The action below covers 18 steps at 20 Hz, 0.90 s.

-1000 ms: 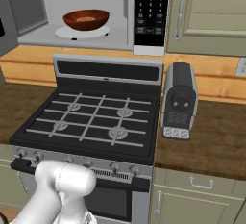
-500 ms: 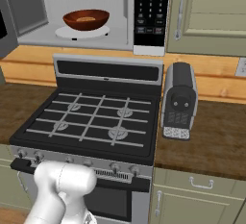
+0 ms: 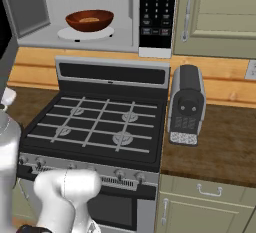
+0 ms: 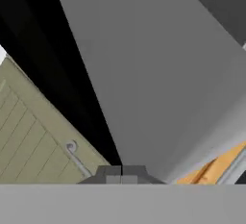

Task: Open the microwave, place the bowl with waffle inside the microwave, then close the microwave door and turn it on.

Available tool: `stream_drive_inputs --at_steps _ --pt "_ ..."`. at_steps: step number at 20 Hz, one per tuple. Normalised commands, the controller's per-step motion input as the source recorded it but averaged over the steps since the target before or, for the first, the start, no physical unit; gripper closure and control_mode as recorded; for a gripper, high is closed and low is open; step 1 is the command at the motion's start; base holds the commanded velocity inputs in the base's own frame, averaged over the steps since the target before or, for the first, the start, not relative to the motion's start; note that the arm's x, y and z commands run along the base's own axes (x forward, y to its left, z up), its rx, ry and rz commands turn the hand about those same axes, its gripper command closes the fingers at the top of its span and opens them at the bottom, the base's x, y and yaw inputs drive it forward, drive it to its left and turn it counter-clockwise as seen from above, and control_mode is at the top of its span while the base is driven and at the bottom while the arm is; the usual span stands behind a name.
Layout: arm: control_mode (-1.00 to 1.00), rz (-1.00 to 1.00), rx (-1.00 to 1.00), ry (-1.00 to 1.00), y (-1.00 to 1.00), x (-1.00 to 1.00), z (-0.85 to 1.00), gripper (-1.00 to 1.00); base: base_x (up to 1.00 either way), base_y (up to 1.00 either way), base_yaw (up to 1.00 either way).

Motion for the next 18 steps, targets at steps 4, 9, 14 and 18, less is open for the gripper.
stream_drive_inputs --at_steps 4,9,14,18 --pt "-1.00 0.05 0.20 0.56 -1.00 0.15 1.00 1.00 0.00 0.00 0.00" --pt "-1.00 0.01 0.20 0.51 -0.98 0.38 1.00 1.00 0.00 0.00 0.00" --pt "-1.00 -0.02 0.11 0.47 -0.64 0.76 1.00 1.00 0.00 0.00 0.00" --pt "-1.00 -0.08 0.01 0.44 -0.27 1.00 1.00 1.00 0.00 0.00 0.00"
